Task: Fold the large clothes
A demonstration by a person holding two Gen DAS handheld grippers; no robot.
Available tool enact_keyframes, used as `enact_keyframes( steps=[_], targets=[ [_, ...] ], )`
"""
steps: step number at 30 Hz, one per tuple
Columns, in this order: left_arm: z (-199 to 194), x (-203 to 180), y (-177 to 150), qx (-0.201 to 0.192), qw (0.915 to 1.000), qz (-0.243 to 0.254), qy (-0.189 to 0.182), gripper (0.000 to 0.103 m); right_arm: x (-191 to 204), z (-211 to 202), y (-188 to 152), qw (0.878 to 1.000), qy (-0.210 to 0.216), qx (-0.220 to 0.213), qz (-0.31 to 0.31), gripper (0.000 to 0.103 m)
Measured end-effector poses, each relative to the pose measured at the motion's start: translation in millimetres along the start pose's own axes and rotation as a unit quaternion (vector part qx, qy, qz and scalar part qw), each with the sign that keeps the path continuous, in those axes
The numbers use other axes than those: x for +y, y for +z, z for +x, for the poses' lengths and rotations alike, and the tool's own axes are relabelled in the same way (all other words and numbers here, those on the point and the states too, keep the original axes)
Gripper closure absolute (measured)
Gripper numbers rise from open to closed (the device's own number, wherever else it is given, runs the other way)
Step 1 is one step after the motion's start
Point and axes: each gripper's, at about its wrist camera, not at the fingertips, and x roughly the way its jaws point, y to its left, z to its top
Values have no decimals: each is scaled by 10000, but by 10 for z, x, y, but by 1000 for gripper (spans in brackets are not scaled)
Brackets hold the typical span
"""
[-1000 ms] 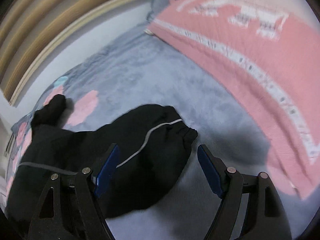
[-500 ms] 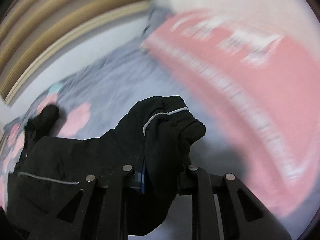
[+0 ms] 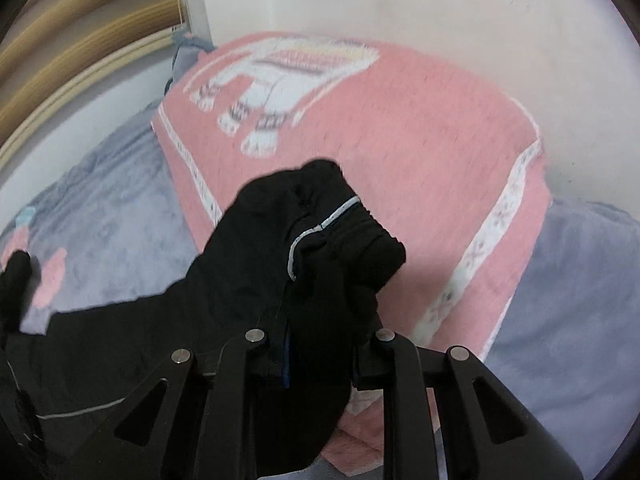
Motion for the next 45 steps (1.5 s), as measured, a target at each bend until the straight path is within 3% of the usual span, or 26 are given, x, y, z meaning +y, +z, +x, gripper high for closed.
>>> enact_keyframes(
  steps=[7, 12, 15, 18, 24, 30, 32, 35, 37, 42, 45],
  targets=[
    [3, -5, 7, 20, 10000, 7, 11, 21, 244, -316, 4, 9977, 673, -83, -11, 80],
    [-82, 17, 87, 175, 9997, -82, -144, 21, 860, -772, -12, 9915, 1235, -107, -386, 80],
    [-396, 109, 180, 77, 9989, -265, -366, 21, 1404, -1088, -128, 9842, 1533, -68, -882, 80],
    [-825, 261, 276, -179, 9979, -439, -443, 21, 2005, -1376, -318, 9732, 1800, -58, -1429, 80],
    [-1512, 559, 338, -500, 9976, -477, -94, 21, 3114, -1835, -877, 9467, 2355, 43, -2199, 79],
    [-1857, 785, 181, -679, 9960, -574, 40, 21, 3930, -1975, -1524, 9160, 2759, 464, -2875, 71],
    [-1890, 878, 120, -658, 9957, -645, 12, 21, 4134, -1932, -1715, 9021, 2905, 804, -3089, 48],
    [-1865, 1018, 78, -554, 9953, -789, -75, 21, 4139, -1998, -1821, 8872, 3242, 957, -3140, 44],
    [-1821, 1075, 65, -488, 9948, -881, -152, 21, 3999, -2134, -1818, 8867, 3285, 765, -3162, 43],
    [-1516, 1072, 135, -295, 9923, -1101, -484, 21, 3359, -2190, -1788, 9183, 2764, 324, -2817, 42],
    [-1219, 921, 248, -85, 9905, -1137, -764, 21, 3036, -2085, -2007, 9316, 2335, 45, -2787, 42]
  ],
)
